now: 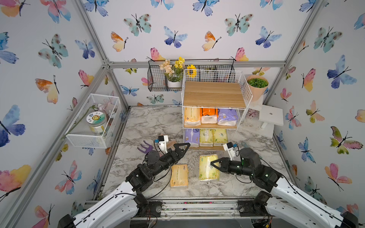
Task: Remove the tissue boxes from the shelf
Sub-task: Place the box of tissues at the center of the board.
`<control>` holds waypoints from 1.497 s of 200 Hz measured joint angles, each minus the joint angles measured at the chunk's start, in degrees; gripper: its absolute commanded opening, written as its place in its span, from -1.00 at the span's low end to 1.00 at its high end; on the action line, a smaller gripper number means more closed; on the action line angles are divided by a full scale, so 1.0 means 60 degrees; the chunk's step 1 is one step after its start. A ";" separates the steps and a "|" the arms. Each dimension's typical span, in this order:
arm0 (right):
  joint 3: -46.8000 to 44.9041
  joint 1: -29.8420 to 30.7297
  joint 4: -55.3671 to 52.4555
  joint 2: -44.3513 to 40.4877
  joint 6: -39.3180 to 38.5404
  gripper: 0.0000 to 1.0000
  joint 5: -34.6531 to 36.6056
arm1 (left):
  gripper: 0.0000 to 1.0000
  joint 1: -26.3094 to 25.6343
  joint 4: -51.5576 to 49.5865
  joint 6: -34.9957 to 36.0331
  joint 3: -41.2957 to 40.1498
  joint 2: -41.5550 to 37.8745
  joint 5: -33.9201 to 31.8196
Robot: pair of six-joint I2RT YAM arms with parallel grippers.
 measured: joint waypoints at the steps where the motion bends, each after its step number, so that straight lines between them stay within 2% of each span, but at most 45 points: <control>1: -0.0029 -0.0004 0.0011 0.0011 0.0000 -0.55 -0.0004 | 0.98 0.0004 -0.0076 0.0000 0.0004 0.0007 -0.0076; 32: -0.1151 0.0000 0.0798 0.0601 0.0091 -0.55 -0.0007 | 1.00 0.0015 -0.1912 -0.0510 0.0219 0.0153 -0.1311; 61: -0.1472 0.0000 0.1891 0.1563 0.0160 -0.55 -0.0040 | 0.98 0.0022 -0.3122 -0.1239 0.0251 0.0178 -0.2102; 104: -0.1461 0.0226 0.3639 0.3413 0.0182 -0.52 -0.0160 | 0.97 0.0033 -0.3741 -0.2033 0.0022 -0.0025 -0.2386; 147: -0.1169 0.0688 0.4914 0.5158 0.0226 -0.44 -0.0382 | 0.97 0.0033 -0.3916 -0.2339 -0.0036 -0.0040 -0.2390; 170: -0.0834 0.0852 0.5424 0.5858 0.0219 -0.17 -0.0510 | 0.97 0.0036 -0.3945 -0.2415 -0.0036 -0.0044 -0.2390; 182: -0.0637 0.0958 0.5468 0.6098 0.0219 0.16 -0.0492 | 0.96 0.0040 -0.3967 -0.2426 -0.0036 -0.0044 -0.2390; 189: -0.0546 0.1031 0.5351 0.6113 0.0211 0.27 -0.0331 | 0.96 0.0040 -0.3993 -0.2430 -0.0036 -0.0044 -0.2386; 209: -0.0415 0.1209 0.4721 0.5829 0.0240 0.40 0.0324 | 0.95 0.0040 -0.4058 -0.2444 -0.0036 -0.0047 -0.2390; 241: -0.0685 0.1279 0.3184 0.4215 0.0280 0.41 0.1242 | 0.95 0.0040 -0.4105 -0.2459 -0.0036 -0.0047 -0.2390; 269: -0.0699 0.1279 0.1963 0.2896 0.0204 0.21 0.1606 | 0.95 0.0076 -0.4105 -0.2452 -0.0036 -0.0007 -0.2393; 299: -0.0648 0.1282 0.0951 0.2816 0.0011 0.04 0.1628 | 0.95 0.0087 -0.4087 -0.2452 -0.0036 0.0142 -0.2390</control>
